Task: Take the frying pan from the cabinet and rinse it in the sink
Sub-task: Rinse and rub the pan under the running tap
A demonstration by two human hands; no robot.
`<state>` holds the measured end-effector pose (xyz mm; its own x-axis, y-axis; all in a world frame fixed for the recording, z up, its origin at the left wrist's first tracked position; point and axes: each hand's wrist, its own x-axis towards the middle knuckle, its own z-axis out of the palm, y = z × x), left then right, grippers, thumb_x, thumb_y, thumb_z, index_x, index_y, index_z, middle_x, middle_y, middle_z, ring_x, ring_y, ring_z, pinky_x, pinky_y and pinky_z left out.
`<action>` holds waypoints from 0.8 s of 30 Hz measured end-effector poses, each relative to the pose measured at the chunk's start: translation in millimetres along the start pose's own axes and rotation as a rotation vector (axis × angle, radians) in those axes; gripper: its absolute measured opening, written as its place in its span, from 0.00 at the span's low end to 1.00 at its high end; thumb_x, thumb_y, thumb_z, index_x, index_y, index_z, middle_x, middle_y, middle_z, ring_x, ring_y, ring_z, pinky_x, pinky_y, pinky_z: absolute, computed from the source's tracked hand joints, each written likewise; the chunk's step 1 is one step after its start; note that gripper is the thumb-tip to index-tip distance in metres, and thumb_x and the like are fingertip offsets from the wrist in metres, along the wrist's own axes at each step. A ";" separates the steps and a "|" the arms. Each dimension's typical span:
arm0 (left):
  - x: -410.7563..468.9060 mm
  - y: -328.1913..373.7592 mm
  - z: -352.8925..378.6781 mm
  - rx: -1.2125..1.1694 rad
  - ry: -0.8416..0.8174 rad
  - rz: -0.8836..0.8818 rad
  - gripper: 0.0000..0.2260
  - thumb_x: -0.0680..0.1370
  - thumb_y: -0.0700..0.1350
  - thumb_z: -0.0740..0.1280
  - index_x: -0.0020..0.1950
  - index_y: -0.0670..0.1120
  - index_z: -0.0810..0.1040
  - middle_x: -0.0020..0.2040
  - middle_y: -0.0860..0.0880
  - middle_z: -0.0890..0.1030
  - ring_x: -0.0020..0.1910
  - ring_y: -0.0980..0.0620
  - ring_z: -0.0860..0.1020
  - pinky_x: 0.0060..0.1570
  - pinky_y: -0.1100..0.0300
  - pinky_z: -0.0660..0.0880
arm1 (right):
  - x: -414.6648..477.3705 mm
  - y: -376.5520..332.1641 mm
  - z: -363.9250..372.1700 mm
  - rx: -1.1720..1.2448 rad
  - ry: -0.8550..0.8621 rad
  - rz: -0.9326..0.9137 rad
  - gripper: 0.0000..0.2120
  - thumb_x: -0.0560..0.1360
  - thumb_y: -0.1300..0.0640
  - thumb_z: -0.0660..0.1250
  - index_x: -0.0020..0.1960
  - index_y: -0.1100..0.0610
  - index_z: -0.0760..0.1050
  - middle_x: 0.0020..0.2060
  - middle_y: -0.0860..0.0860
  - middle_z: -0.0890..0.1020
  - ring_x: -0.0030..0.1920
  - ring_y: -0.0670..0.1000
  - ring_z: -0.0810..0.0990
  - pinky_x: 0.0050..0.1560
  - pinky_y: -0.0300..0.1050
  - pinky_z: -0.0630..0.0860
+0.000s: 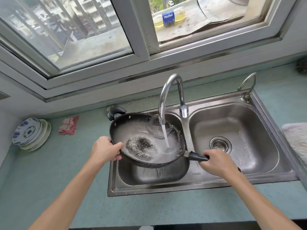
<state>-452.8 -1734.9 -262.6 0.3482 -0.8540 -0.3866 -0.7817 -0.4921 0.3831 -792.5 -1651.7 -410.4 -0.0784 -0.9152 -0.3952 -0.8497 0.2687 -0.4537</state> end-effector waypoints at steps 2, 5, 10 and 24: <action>5.6 -9.7 7.7 -0.035 -0.021 -0.008 0.05 0.71 0.40 0.67 0.36 0.40 0.74 0.22 0.49 0.80 0.28 0.49 0.84 0.40 0.52 0.83 | -7.8 0.8 -4.7 -0.043 0.047 0.013 0.17 0.68 0.46 0.66 0.27 0.52 0.64 0.28 0.50 0.75 0.34 0.59 0.71 0.33 0.47 0.69; 12.5 -24.1 21.2 -0.114 -0.057 -0.042 0.04 0.72 0.38 0.67 0.37 0.38 0.75 0.24 0.46 0.80 0.28 0.47 0.84 0.34 0.55 0.83 | -18.2 -0.7 -12.4 -0.090 0.088 0.012 0.19 0.69 0.44 0.66 0.27 0.51 0.62 0.29 0.50 0.76 0.35 0.60 0.70 0.35 0.47 0.70; 14.2 -53.7 43.0 -0.265 -0.176 -0.162 0.02 0.74 0.35 0.68 0.44 0.37 0.75 0.29 0.41 0.78 0.28 0.47 0.83 0.28 0.60 0.79 | -32.7 -7.6 -27.7 -0.238 0.148 -0.058 0.11 0.69 0.45 0.61 0.36 0.52 0.71 0.37 0.52 0.84 0.42 0.59 0.82 0.37 0.47 0.68; 16.9 -101.5 115.4 -0.660 -0.301 -0.438 0.04 0.78 0.36 0.67 0.46 0.43 0.73 0.27 0.46 0.72 0.27 0.51 0.70 0.28 0.60 0.77 | -41.7 -65.2 -92.8 -0.710 0.206 -0.130 0.06 0.62 0.57 0.75 0.33 0.53 0.78 0.28 0.52 0.82 0.28 0.57 0.82 0.28 0.42 0.61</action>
<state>-427.3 -1679.9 -404.8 0.3238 -0.5281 -0.7851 -0.1138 -0.8455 0.5218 -782.2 -1658.9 -290.2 0.0088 -0.9828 -0.1846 -0.9853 -0.0400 0.1659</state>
